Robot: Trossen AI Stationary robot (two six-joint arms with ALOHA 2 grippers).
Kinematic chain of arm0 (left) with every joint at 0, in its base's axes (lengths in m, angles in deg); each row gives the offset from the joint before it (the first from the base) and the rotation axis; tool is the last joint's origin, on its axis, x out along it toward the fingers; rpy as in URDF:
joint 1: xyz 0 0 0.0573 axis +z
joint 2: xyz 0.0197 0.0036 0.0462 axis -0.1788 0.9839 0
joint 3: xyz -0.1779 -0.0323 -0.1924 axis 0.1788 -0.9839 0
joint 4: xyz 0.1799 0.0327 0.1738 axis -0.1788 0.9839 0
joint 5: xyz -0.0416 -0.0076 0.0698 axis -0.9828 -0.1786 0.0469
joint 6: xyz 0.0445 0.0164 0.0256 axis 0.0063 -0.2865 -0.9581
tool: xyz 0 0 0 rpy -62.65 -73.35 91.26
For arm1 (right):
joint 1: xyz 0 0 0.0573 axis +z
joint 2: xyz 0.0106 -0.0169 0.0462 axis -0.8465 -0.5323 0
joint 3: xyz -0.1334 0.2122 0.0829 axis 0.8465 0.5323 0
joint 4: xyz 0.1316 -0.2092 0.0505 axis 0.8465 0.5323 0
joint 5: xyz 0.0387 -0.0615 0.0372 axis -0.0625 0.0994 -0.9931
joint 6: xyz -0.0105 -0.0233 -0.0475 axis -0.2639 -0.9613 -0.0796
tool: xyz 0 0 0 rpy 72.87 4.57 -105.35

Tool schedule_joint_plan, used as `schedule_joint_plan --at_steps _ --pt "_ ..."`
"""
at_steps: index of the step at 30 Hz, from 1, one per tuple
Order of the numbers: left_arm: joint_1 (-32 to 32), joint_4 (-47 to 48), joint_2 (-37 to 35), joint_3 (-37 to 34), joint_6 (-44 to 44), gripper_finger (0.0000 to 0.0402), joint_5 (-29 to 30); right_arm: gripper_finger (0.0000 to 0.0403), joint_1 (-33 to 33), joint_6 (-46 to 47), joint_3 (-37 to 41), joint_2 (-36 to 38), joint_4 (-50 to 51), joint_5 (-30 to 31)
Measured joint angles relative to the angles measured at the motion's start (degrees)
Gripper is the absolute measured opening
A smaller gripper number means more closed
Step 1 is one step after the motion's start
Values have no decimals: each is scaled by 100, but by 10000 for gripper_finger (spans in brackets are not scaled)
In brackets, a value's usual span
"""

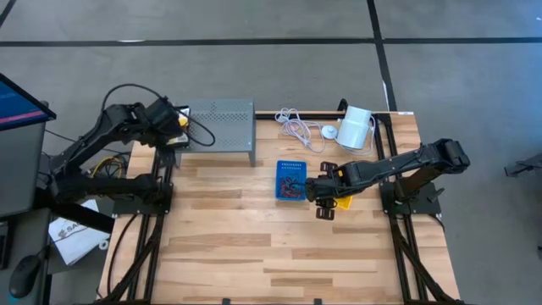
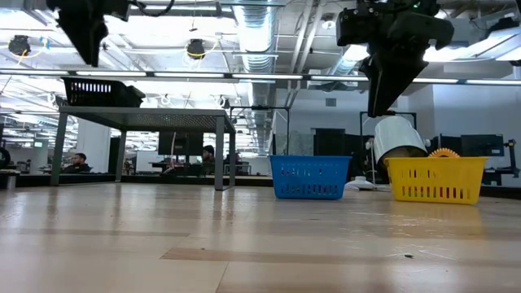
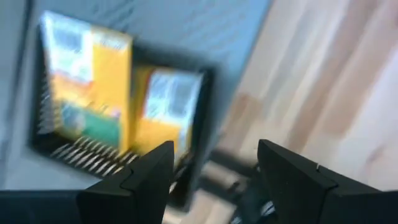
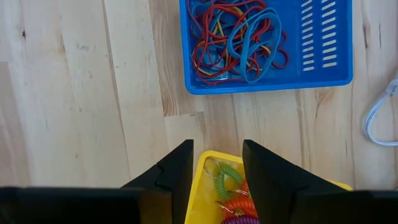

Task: Pick & Place Office Desk Supplies
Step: Put the blue basket containing the rubber bands on the shelf

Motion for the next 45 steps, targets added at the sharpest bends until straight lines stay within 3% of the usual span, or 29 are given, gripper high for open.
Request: schedule_joint_plan --at_steps 4,10,18,25,34,45 --pt "-255 -395 20 4 314 228 -702 133 -14 -55 0 0 0 0" --pt "-1081 -1167 162 4 562 227 -1143 133 -154 90 0 0 0 22" --pt "-2494 -2413 535 4 866 216 -1102 133 -462 144 0 0 63 221" --pt "-3524 -3594 1866 4 1109 208 -406 133 -951 249 0 293 175 624" --pt "-3696 -5710 3515 3 971 207 -262 133 -1110 251 0 1146 179 615" --pt "-3749 -6587 4505 6 802 204 -409 133 -821 265 115 1523 177 594"
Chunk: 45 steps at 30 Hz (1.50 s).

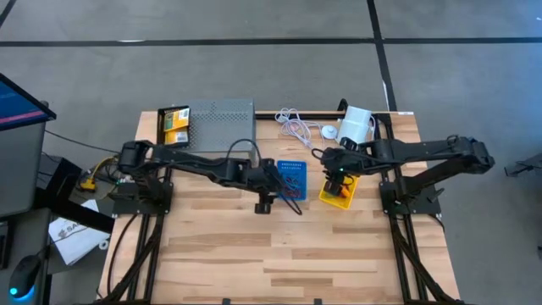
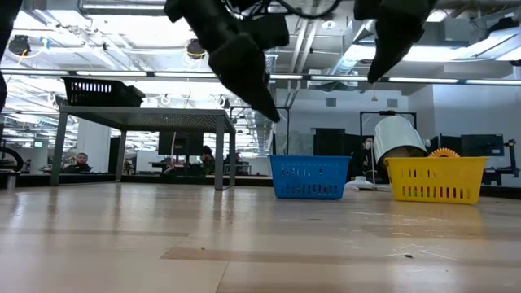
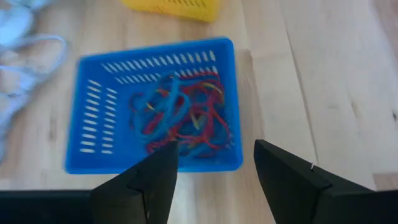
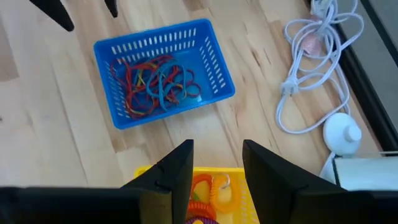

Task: Pick & Place Office Desk Supplies
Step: Put the blue basket containing the rubber bands on the shelf

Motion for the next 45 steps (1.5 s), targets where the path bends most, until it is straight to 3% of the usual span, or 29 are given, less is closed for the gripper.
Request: schedule_joint_plan --at_steps 8,22,31,40,45 --pt "-44 -81 302 1 -25 204 -22 127 -90 -2 412 -289 -238 -10" --pt "-181 -247 685 2 -29 204 -26 122 -119 -16 421 -744 -524 -15" --pt "-179 -301 1092 3 -29 204 4 123 -99 -17 417 -741 -618 -14" --pt "-173 -312 1062 2 -38 204 348 123 -99 -63 419 -719 -605 -14" --pt "-136 -294 1062 2 -49 175 351 123 -99 -66 419 -719 -605 -14"
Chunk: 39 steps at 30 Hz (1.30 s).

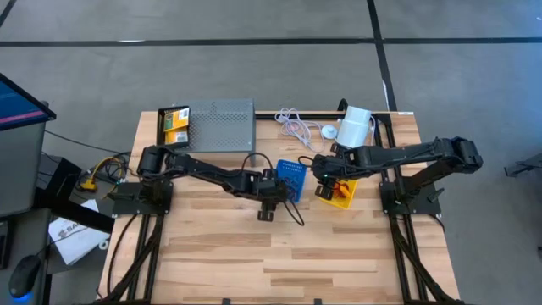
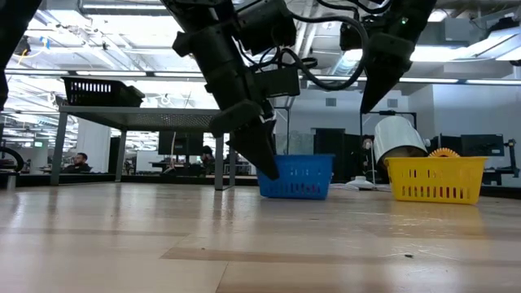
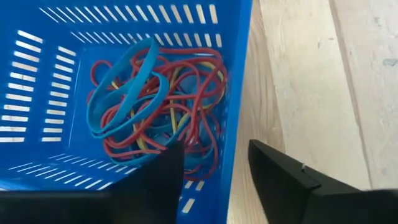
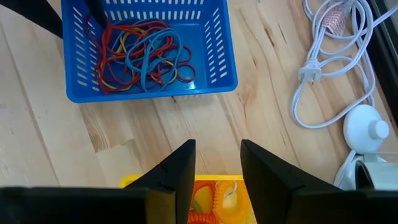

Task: Pick & Place Office Desk Supplies
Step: Put the blue basket containing the rubber bands on the shelf

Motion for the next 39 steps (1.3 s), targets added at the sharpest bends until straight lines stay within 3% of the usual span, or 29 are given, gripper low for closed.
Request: schedule_joint_plan --at_steps 8,17,23,32,39 --pt "0 39 -4 0 -2 87 -633 123 175 -2 0 0 16 1" --pt "-17 242 -9 0 -57 69 -665 123 432 26 0 0 24 3" --pt "-87 598 -18 0 64 9 -627 123 450 48 0 0 26 4" --pt "-539 1159 -145 -6 96 2 -33 123 445 44 0 0 28 7" --pt "-762 1150 -899 -2 331 1 148 123 439 2 0 0 26 15"
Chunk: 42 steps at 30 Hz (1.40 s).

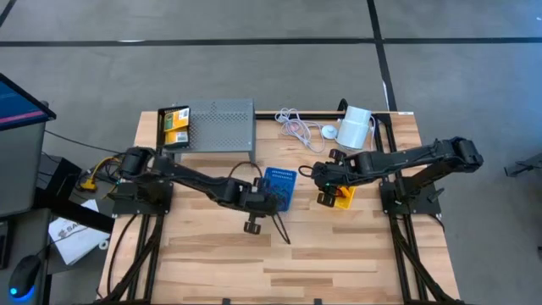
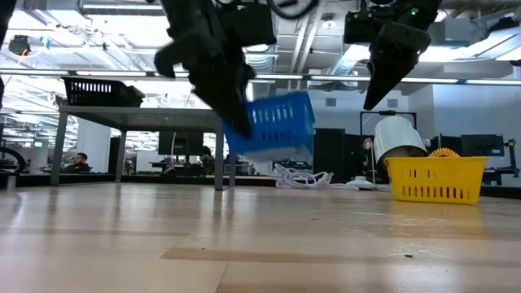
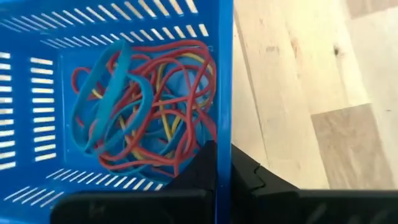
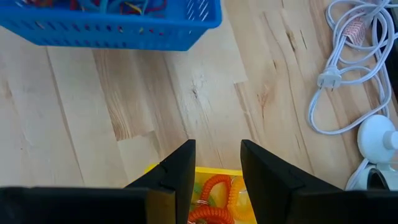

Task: Pick & Place Office Desk Supplies
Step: Put the blue basket containing the rubber bands on the shelf

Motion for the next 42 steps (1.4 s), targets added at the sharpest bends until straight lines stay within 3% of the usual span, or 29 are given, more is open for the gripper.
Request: schedule_joint_plan --at_steps 16,29,33,42 --pt "-270 988 -1216 25 255 0 309 123 -91 -105 0 0 -33 4" --pt "-366 3151 -1250 1172 328 0 1022 123 -280 -107 0 0 -27 7" --pt "-265 3806 -1354 1490 363 0 1217 123 -258 -107 0 0 -25 6" --pt "533 4663 -2358 1532 790 0 1153 123 -254 -107 0 0 -22 4"
